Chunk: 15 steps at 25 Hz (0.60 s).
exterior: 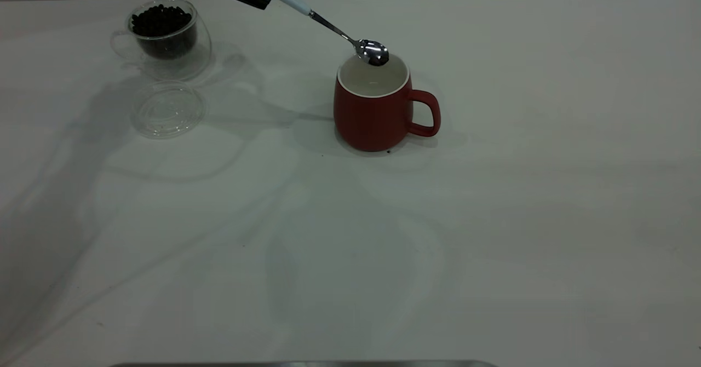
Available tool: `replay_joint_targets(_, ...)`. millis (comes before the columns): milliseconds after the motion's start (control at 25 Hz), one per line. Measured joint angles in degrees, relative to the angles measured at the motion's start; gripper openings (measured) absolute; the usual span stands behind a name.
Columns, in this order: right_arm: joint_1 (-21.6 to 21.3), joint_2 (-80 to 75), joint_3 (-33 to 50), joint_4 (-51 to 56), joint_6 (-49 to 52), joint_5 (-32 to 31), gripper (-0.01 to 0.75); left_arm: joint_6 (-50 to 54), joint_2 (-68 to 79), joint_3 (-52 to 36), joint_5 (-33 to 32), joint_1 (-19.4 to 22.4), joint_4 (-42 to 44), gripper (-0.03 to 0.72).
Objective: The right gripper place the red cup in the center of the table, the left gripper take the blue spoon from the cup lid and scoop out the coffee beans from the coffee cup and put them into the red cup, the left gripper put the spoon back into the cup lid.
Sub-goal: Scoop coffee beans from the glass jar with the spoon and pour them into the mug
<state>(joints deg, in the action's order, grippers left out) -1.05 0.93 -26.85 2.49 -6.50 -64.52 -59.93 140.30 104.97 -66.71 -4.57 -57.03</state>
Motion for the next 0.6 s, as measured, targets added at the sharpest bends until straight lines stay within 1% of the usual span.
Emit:
replay_joint_targets(400,0.00,0.00,0.00,0.00,0.00,0.00,0.546,-5.21,0.00,0.00,0.19,0.00,0.00,0.126)
replay_joint_targets(520,0.00,0.00,0.00,0.00,0.00,0.00,0.546,-1.65,0.00,0.00,0.12,0.00,-0.06,0.126)
replay_joint_targets(600,0.00,0.00,0.00,0.00,0.00,0.00,0.546,3.57,0.00,0.00,0.00,0.38,-0.11,0.126)
